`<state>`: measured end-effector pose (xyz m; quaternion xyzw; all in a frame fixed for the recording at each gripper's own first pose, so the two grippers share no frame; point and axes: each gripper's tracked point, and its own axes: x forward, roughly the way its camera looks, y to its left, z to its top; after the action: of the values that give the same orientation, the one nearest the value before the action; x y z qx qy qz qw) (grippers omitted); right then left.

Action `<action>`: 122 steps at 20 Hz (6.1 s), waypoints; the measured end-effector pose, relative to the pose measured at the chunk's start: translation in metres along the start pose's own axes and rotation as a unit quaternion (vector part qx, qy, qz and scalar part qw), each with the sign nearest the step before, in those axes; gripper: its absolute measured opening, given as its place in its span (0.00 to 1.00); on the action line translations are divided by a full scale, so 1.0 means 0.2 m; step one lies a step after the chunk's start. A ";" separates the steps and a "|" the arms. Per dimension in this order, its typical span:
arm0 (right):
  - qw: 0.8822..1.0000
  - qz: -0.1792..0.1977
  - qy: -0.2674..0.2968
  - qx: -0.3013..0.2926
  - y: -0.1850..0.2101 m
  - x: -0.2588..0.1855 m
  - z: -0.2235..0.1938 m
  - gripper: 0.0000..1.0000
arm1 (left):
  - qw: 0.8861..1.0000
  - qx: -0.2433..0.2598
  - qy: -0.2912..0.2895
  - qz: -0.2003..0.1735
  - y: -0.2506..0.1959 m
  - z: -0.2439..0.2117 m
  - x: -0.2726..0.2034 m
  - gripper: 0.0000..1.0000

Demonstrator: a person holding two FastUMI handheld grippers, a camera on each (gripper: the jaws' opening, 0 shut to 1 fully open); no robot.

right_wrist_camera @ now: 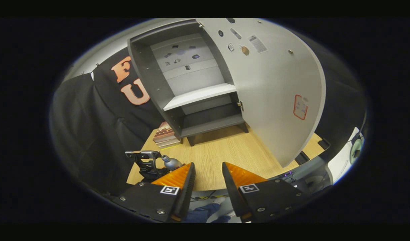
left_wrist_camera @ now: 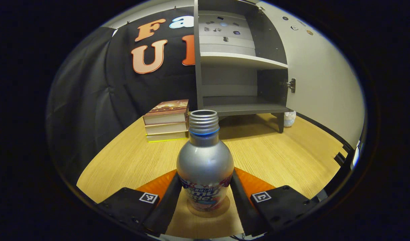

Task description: Open the cabinet door with the right hand, grasp the bottle in the cabinet with the left hand and place it on the coaster, then close the cabinet door with the right hand.

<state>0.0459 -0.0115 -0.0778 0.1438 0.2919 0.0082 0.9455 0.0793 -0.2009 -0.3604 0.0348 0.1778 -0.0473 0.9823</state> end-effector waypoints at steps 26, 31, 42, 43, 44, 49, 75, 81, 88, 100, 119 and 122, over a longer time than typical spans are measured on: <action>0.998 0.025 -0.051 0.009 0.01 -0.05 0.10 0.51 | 0.998 0.021 -0.049 0.029 0.01 0.30 -0.31 0.93; 0.991 0.015 -0.130 -0.013 -0.07 -0.02 0.27 0.51 | 0.994 0.032 -0.106 0.001 -0.07 0.70 -0.54 0.94; 0.969 -0.043 -0.240 -0.042 -0.32 0.00 0.60 0.52 | 0.990 0.028 -0.135 0.014 -0.06 1.06 -0.74 0.94; 0.970 -0.037 -0.234 -0.044 -0.31 0.01 0.60 0.52 | 0.991 0.026 -0.131 0.018 -0.05 1.05 -0.75 0.94; 0.971 -0.031 -0.230 -0.049 -0.31 0.01 0.59 0.52 | 0.991 0.025 -0.127 0.022 -0.03 1.05 -0.75 0.95; 0.970 -0.022 -0.234 -0.059 -0.30 0.02 0.61 0.53 | 0.990 0.027 -0.122 0.061 0.15 1.03 -0.79 0.94; 0.956 0.171 -0.217 -0.100 0.33 0.25 0.57 0.57 | 0.986 -0.010 -0.145 0.084 0.69 1.27 -0.56 0.94; 0.949 0.139 -0.233 -0.162 0.44 0.40 0.62 0.62 | 0.984 -0.033 -0.154 0.084 0.85 1.31 -0.48 0.94; 0.947 0.100 -0.258 -0.163 0.46 0.51 0.69 0.79 | 0.986 -0.056 -0.146 0.062 0.92 1.27 -0.31 0.95; 0.946 0.046 -0.281 -0.156 0.41 0.63 0.76 0.84 | 0.987 -0.058 -0.147 0.030 0.90 1.31 -0.22 0.95; 0.938 0.067 -0.286 -0.186 0.13 -0.45 0.18 0.93 | 0.978 -0.055 -0.192 0.058 0.48 1.39 -1.01 0.94; 0.941 0.043 -0.283 -0.179 -0.02 -0.70 0.12 0.93 | 0.980 -0.047 -0.187 0.048 0.35 1.34 -1.12 0.95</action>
<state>-0.0575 -0.0357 0.0171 -0.0195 -0.0004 0.0597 0.9980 -0.0297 -0.1351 -0.0282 -0.0123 -0.0085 0.0025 0.9999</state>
